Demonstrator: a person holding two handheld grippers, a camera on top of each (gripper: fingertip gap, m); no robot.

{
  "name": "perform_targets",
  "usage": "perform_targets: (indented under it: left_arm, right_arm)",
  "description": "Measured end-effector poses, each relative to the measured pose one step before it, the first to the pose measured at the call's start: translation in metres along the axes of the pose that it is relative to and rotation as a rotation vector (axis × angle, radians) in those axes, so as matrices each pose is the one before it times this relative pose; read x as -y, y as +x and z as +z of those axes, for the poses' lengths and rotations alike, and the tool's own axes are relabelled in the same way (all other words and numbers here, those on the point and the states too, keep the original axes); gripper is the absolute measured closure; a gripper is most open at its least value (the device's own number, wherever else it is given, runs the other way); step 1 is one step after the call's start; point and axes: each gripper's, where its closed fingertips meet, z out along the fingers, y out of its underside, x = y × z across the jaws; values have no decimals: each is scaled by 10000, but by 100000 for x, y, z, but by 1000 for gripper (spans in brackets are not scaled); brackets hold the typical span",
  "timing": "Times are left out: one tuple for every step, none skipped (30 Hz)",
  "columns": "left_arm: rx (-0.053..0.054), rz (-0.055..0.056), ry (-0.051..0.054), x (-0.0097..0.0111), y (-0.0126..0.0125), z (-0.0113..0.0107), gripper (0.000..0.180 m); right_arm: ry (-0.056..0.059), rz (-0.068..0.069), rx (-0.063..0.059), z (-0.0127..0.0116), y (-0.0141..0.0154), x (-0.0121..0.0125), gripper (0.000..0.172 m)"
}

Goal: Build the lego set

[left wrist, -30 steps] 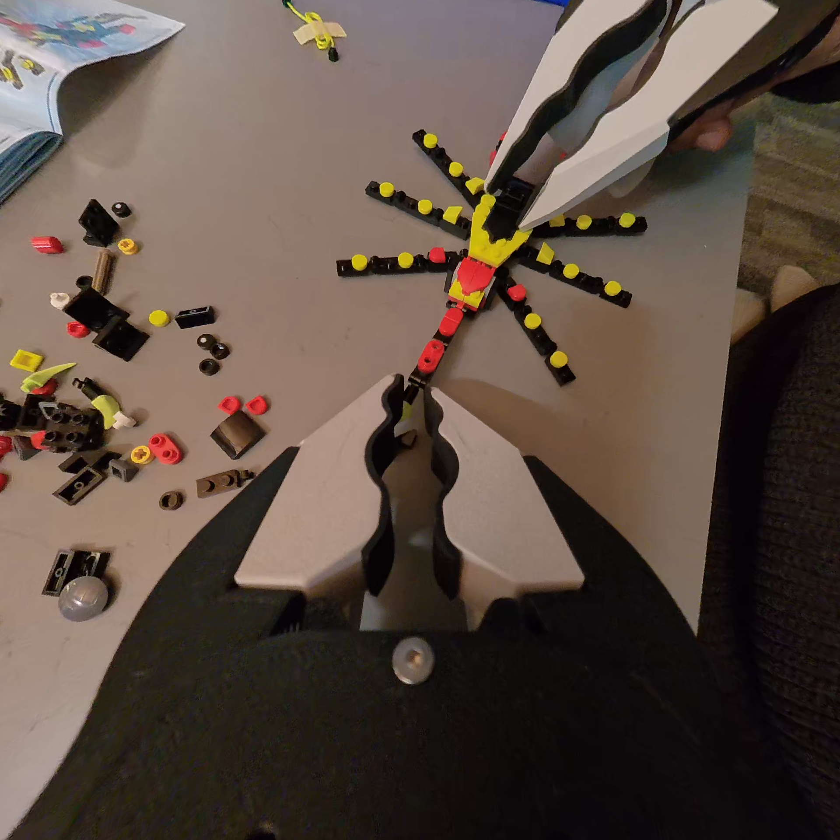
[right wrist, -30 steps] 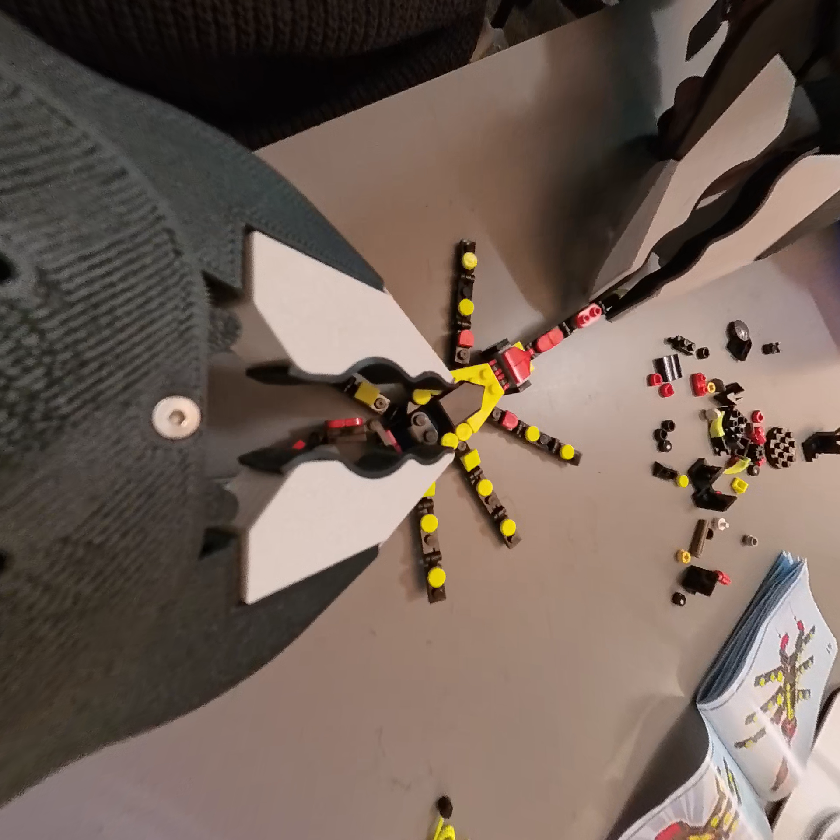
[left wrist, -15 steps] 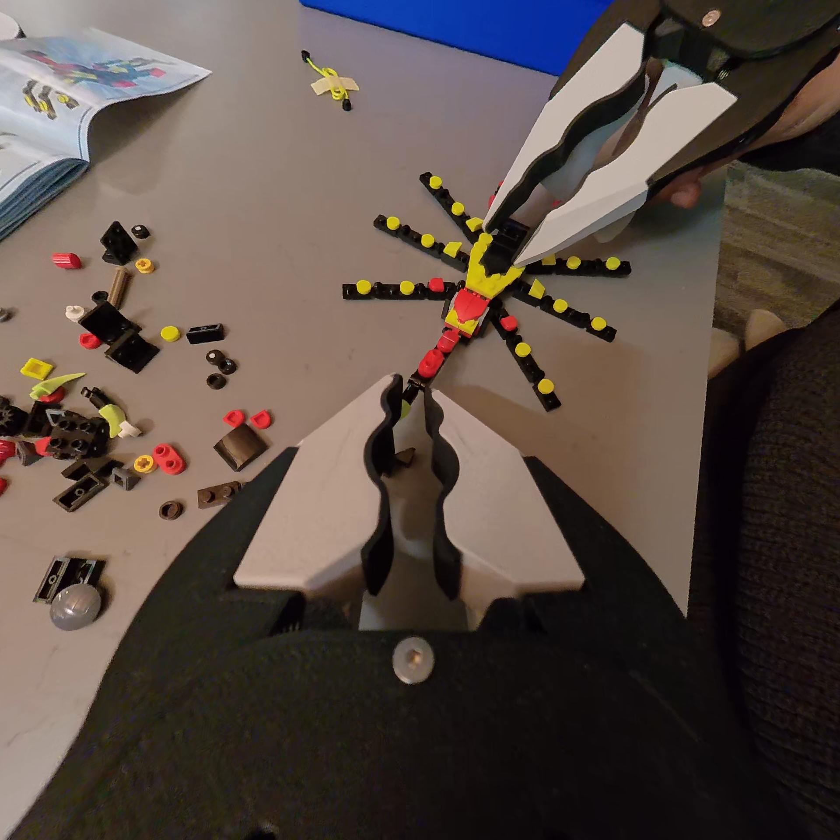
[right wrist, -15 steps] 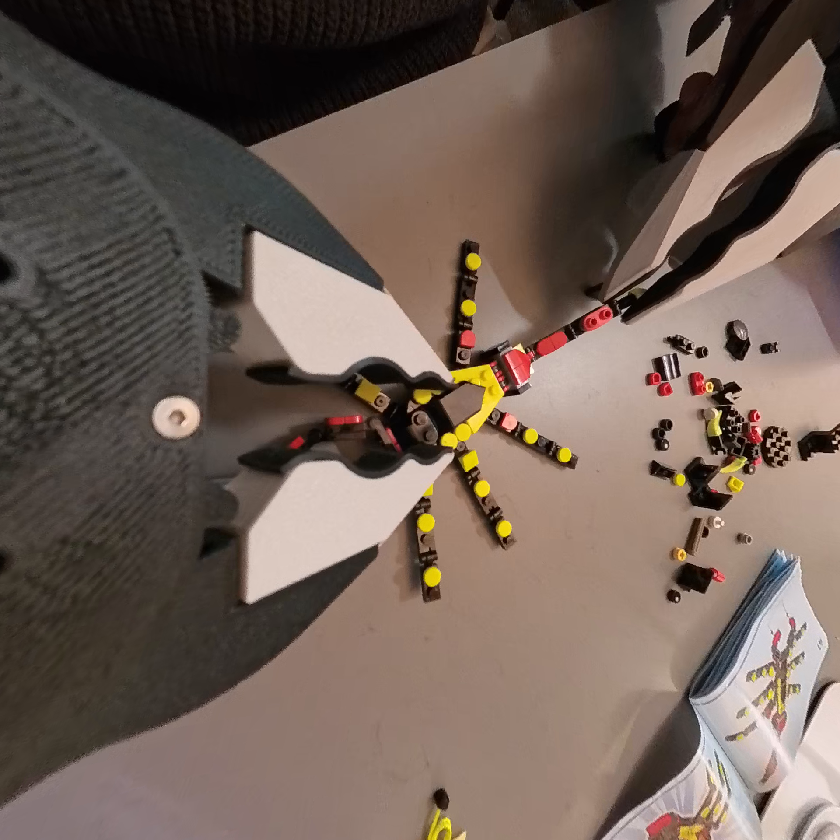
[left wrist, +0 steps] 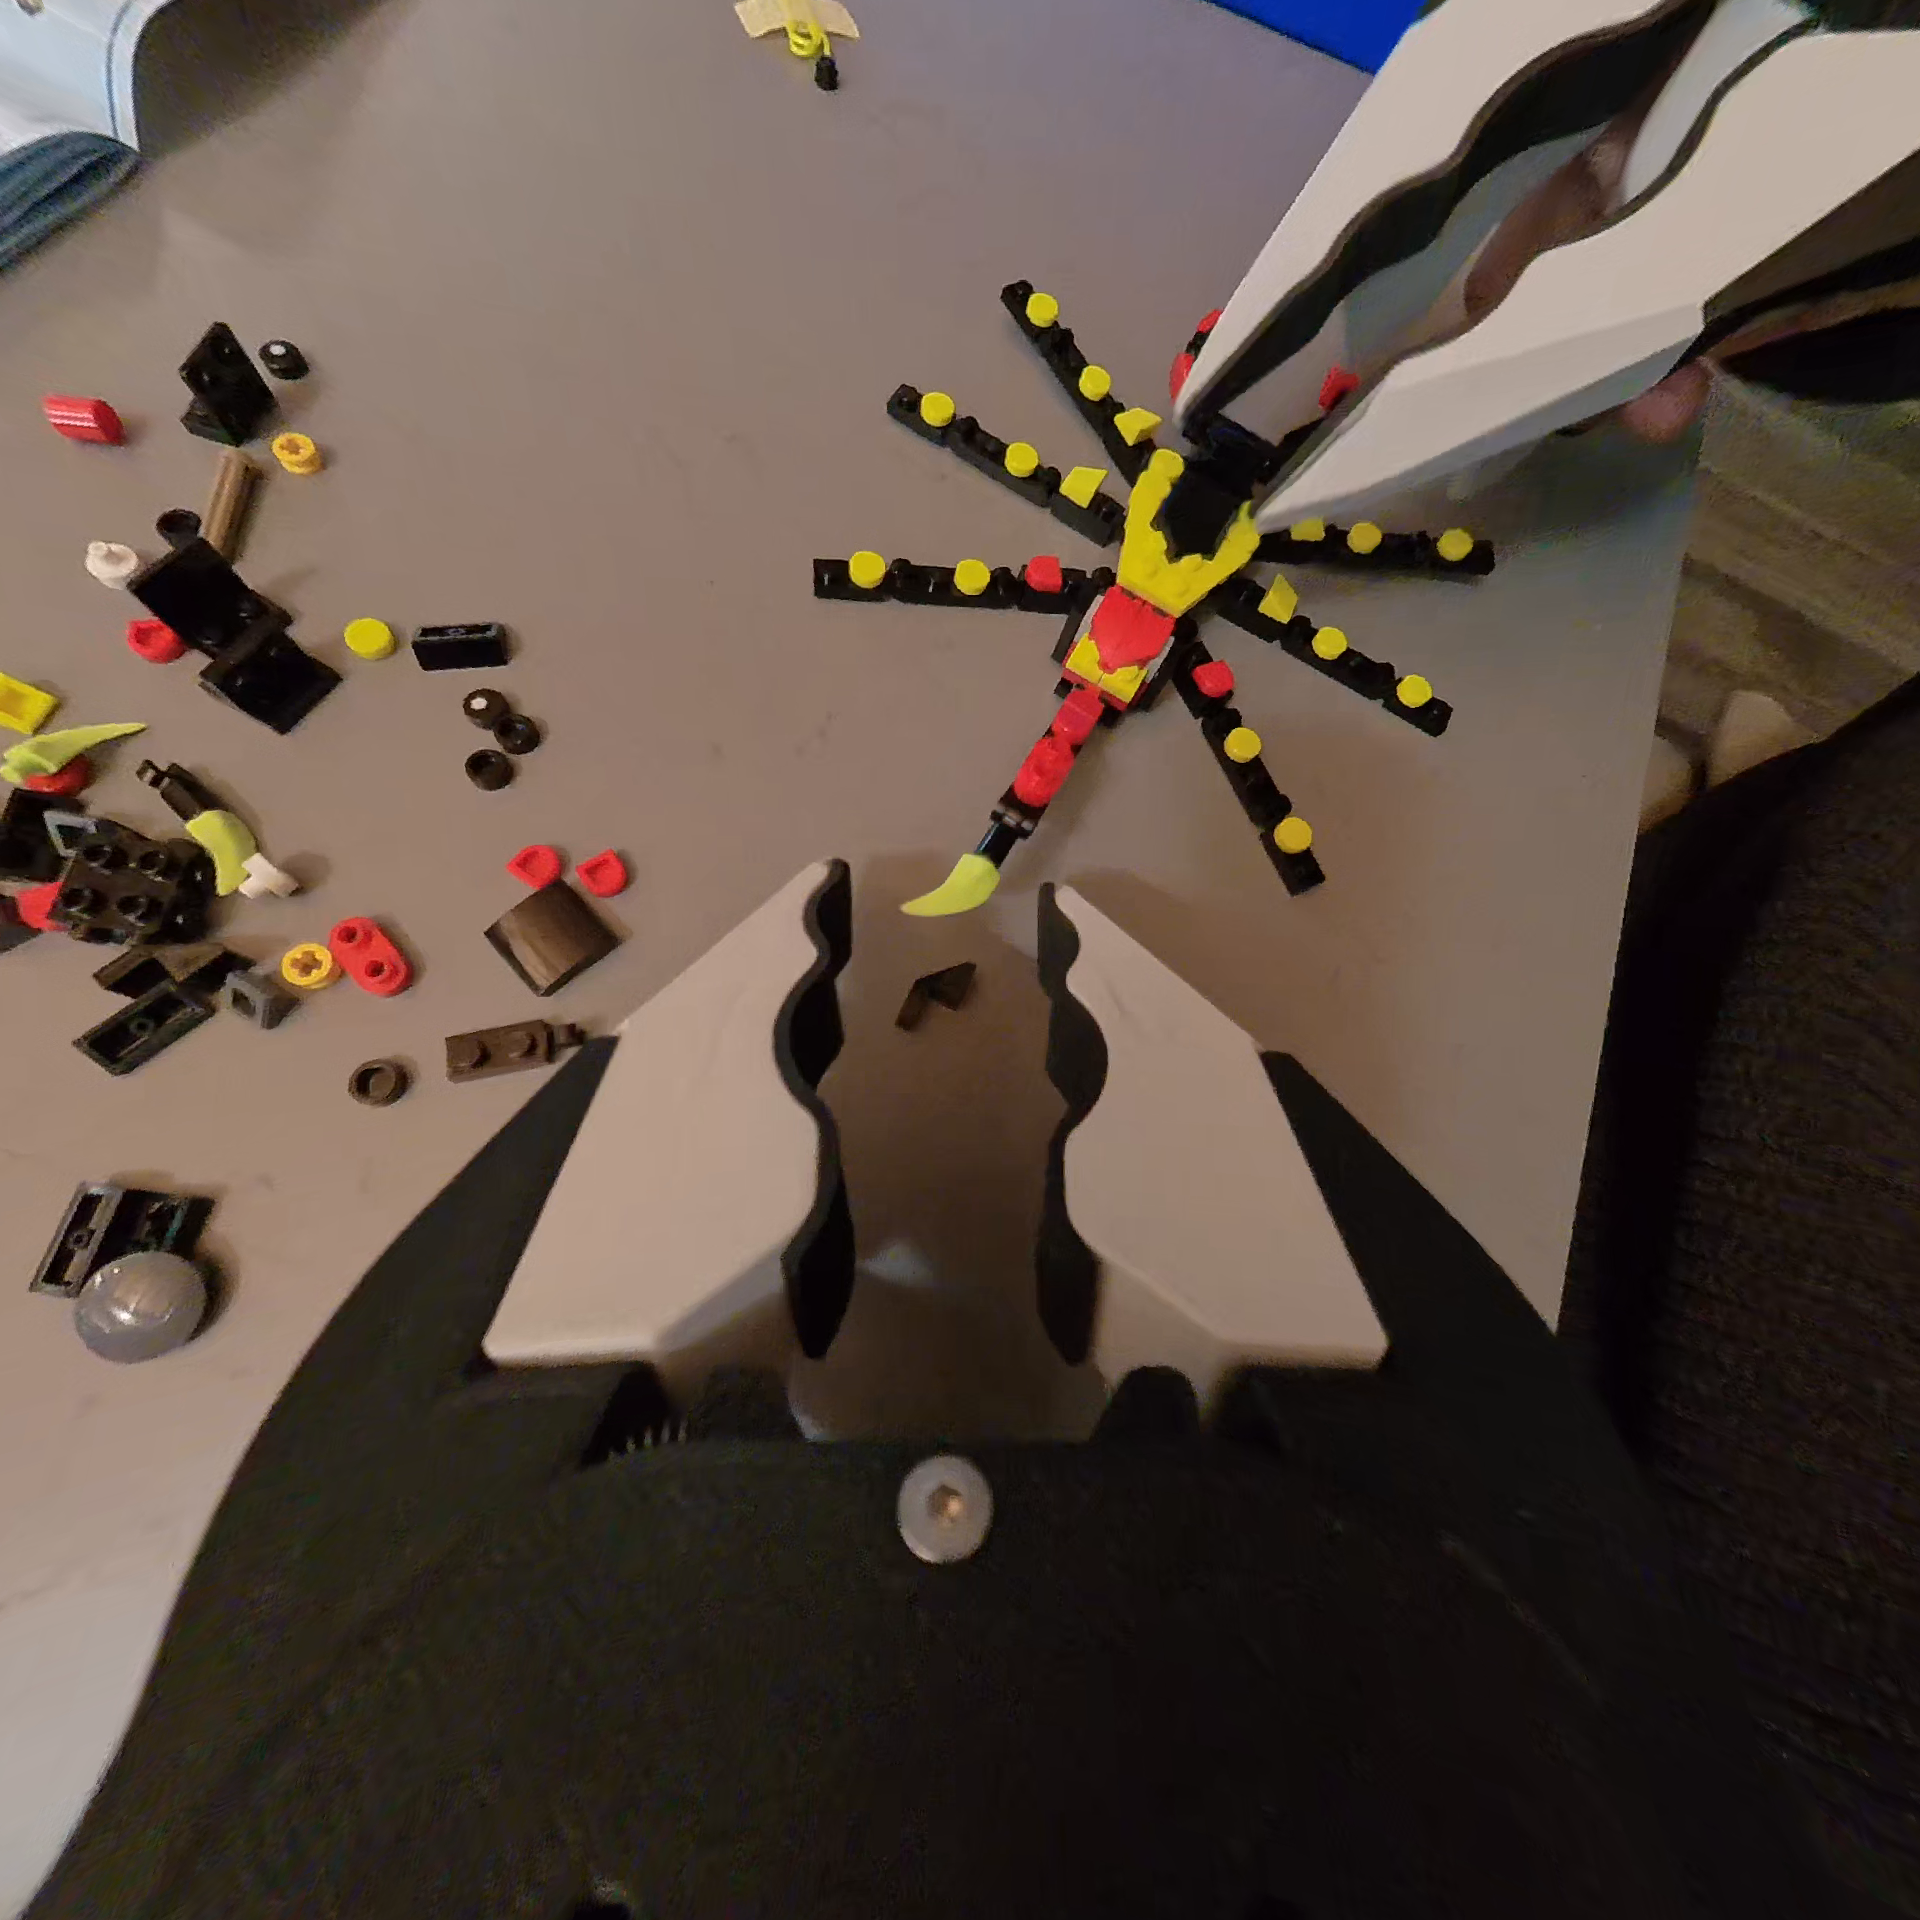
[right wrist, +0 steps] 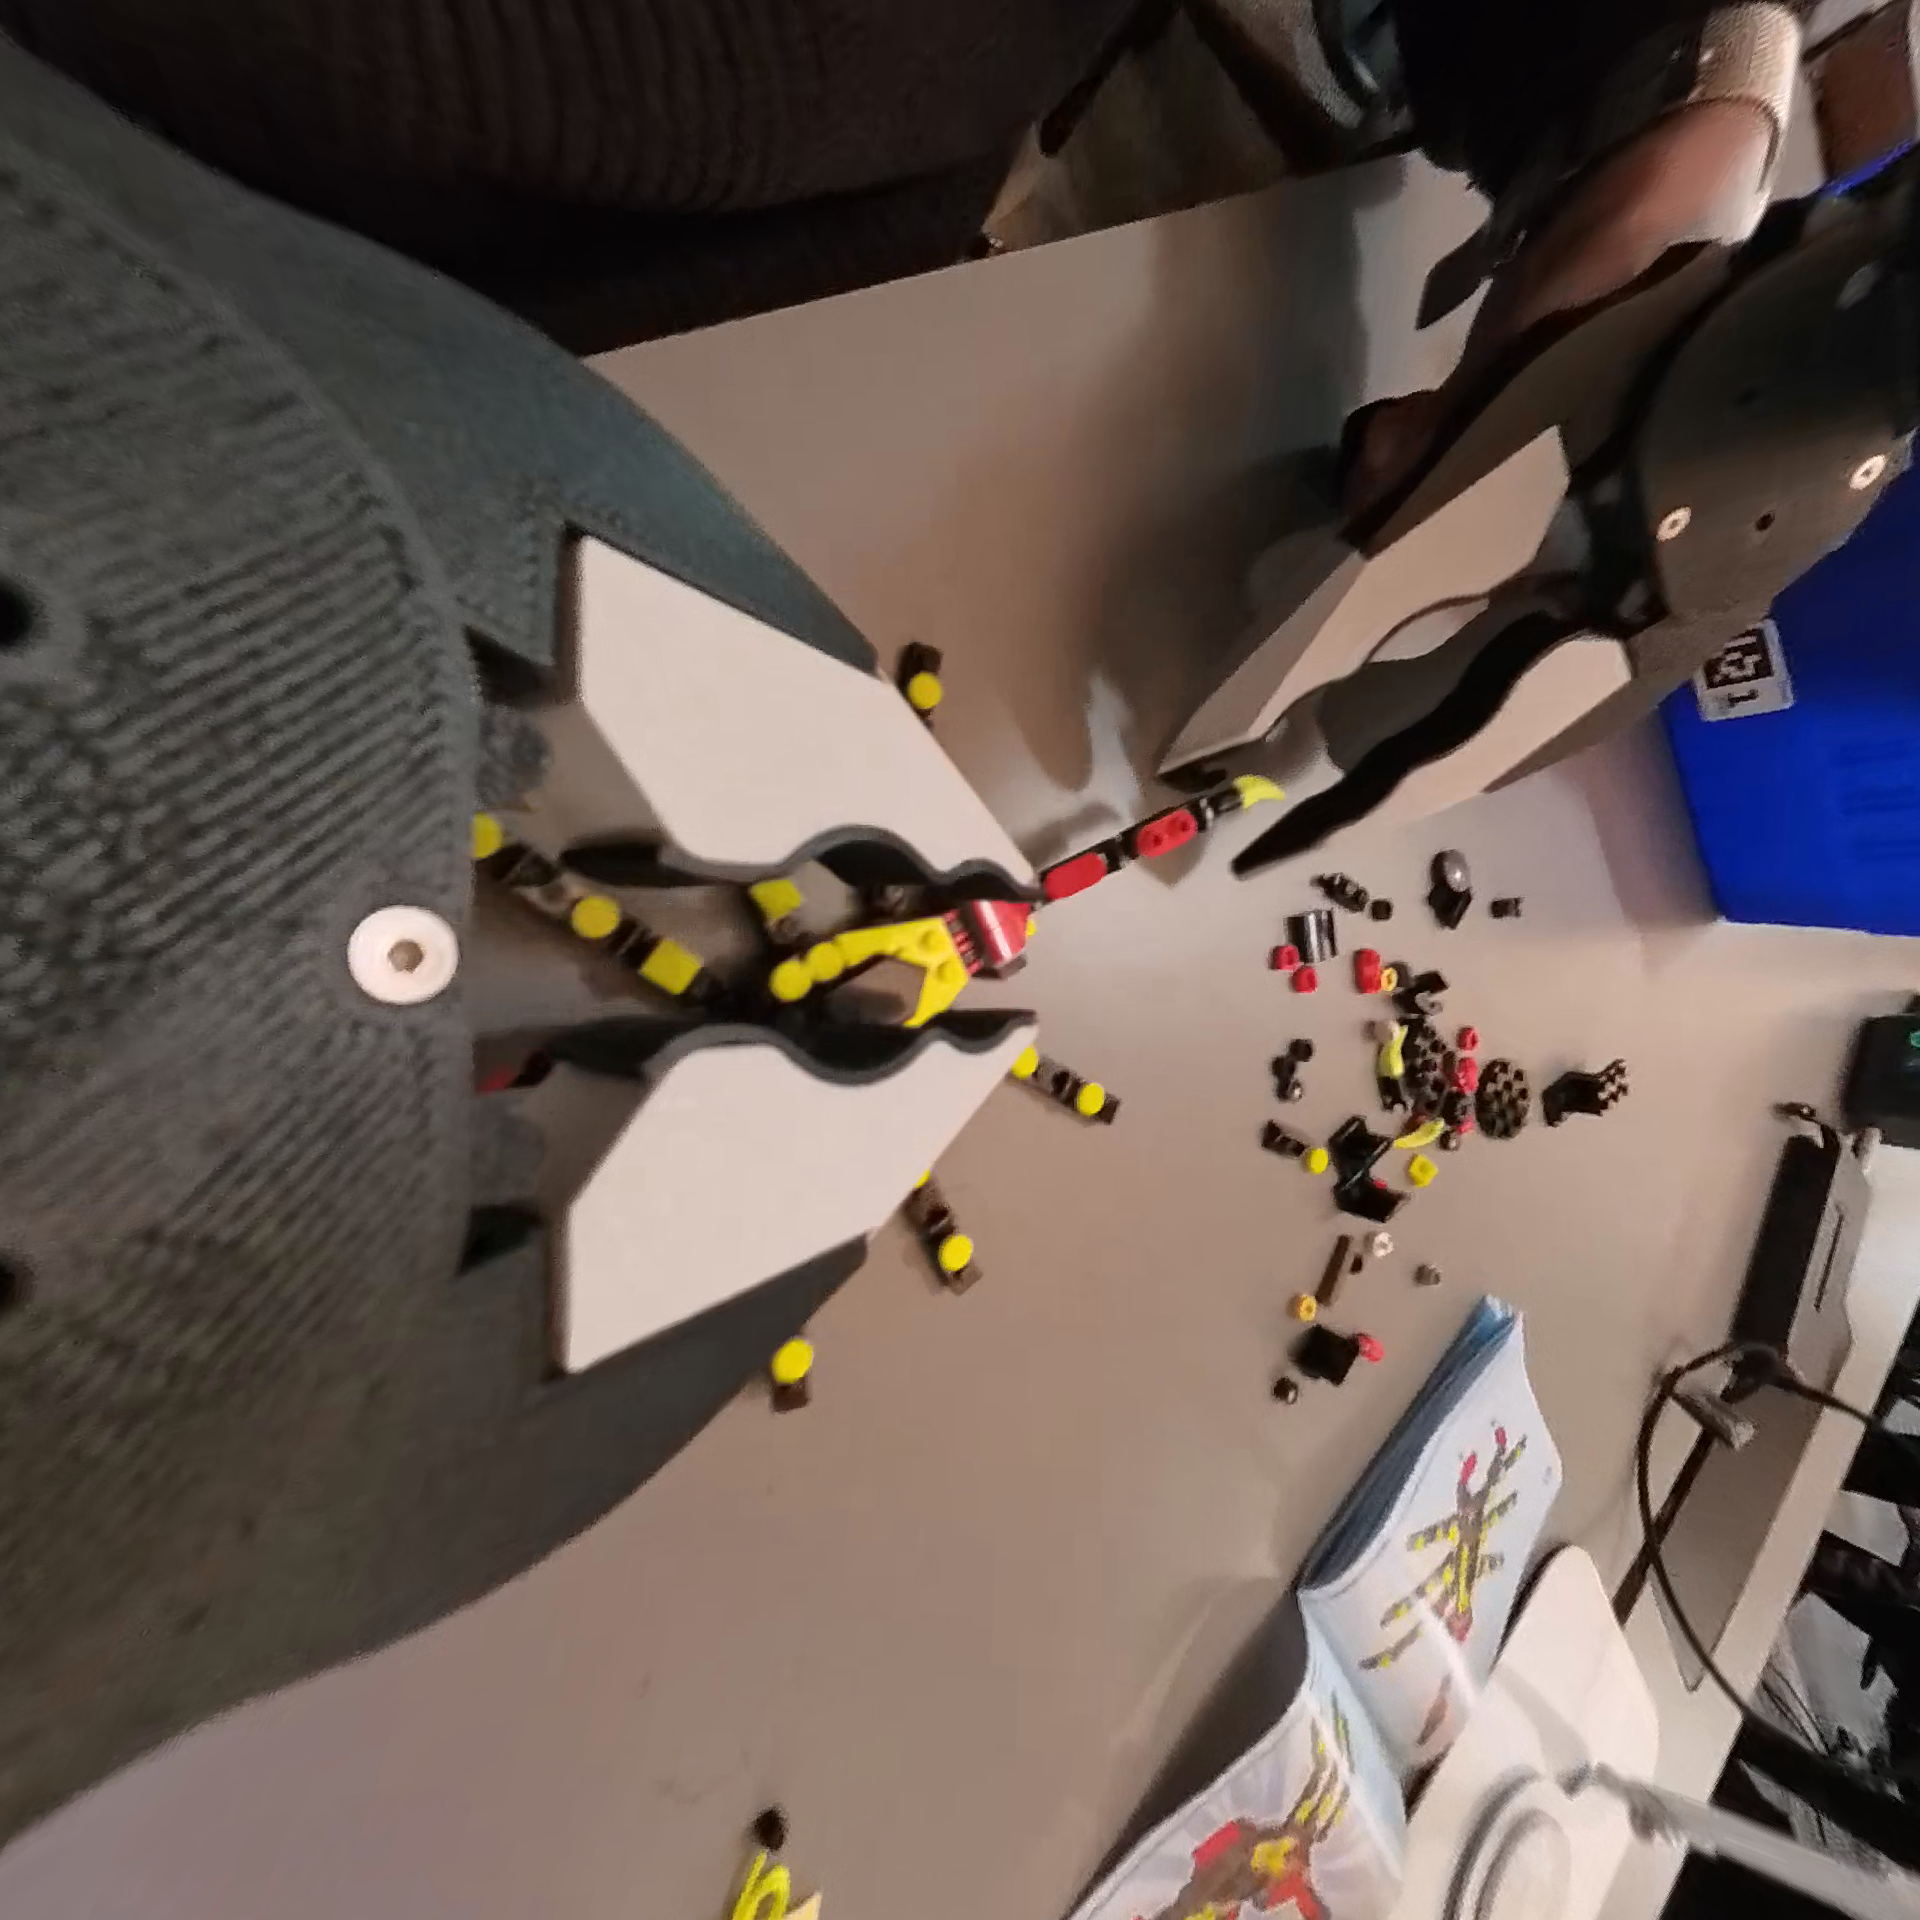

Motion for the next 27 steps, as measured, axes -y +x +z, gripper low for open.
perform_targets:
  left_arm:
    - [-48, -8, -12, 45, 140, 102, 151]
    - [-52, -22, 9, 61, 157, 86, 153]
    - [-71, -15, 14, 52, 192, 58, 155]
    - [-42, -22, 9, 25, 136, 40, 158]
    - [-15, -1, 2, 17, 82, 21, 161]
    - [-12, 20, -8, -5, 61, 21, 164]
    - [-10, 19, 13, 15, 52, 6, 167]
    - [-1, -9, 24, 42, 10, 11, 167]
    - [-7, -25, -1, 0, -3, 8, 167]
    - [-19, -25, 7, 17, 4, 1, 167]
    - [-5, -32, 48, 64, -21, -36, 167]
    - [-57, -38, 47, 67, 67, -44, 167]
    - [-55, -56, 48, 88, 64, -26, 168]
    - [-26, -50, 45, 91, 13, -5, 168]
    - [-18, -34, 53, 116, 17, -5, 168]
    - [-40, -33, 62, 131, 47, -13, 168]
    - [-63, -43, 64, 127, 84, -5, 169]
    - [-38, -29, 14, 45, 50, 0, 169]
    - [-6, 7, -33, -52, 16, 26, 169]
    - [-1, 29, -24, -53, 22, 44, 170]
    - [25, 29, -11, -23, 0, 40, 170]
    - [40, 20, -2, 13, -29, 36, 170]
    - [38, 6, 46, 108, -9, 24, 170]
    - [46, 4, 32, 87, -27, 43, 170]
    - [59, 20, 13, 41, -40, 62, 170]
    - [57, 23, 20, 55, -27, 60, 170]
    - [45, 18, 18, 51, -20, 51, 170]
  right_arm:
    - [-47, 79, 202, 588, -457, 149, 153]
    - [-117, 55, 226, 633, -513, 13, 153]
    - [-164, 6, 148, 622, -411, -93, 153]
    - [-195, -72, 47, 578, -257, -139, 154]
    - [-159, -133, -7, 479, -174, -91, 156]
    - [-105, -137, -45, 383, -103, -26, 157]
    - [-73, -110, -30, 326, -90, 12, 158]
    - [-77, -65, 19, 283, -117, 8, 159]
    - [-128, -10, 68, 272, -165, -91, 160]
    - [-141, 23, 41, 224, -88, -144, 160]
    - [-37, -4, -96, 75, 124, 20, 163]
    - [-47, -23, -49, 51, 65, -18, 166]
    - [-72, 31, 37, 79, -44, -118, 170]
    - [-15, 84, 67, 63, -97, -54, 171]
    - [-10, 68, 53, 37, -59, -19, 172]
    - [-42, 12, 9, 41, 13, -32, 172]
    - [-35, 1, 20, 35, -3, -17, 172]
    - [-28, 15, 18, 40, -9, -7, 172]
    - [-46, 0, 17, 47, -11, -54, 172]
    - [-44, -10, 8, 58, -13, -70, 172]
    - [-26, -20, -8, 39, -2, -43, 172]
    - [-19, -31, -24, 33, 18, -28, 172]
    - [1, -31, -36, -12, 36, 17, 172]
    - [-10, -19, -36, -9, 71, -3, 172]
    - [-10, 6, -29, 2, 58, -20, 172]
    - [-4, 21, -18, -6, 75, -9, 172]
    - [-3, 26, -9, -11, 64, -11, 172]
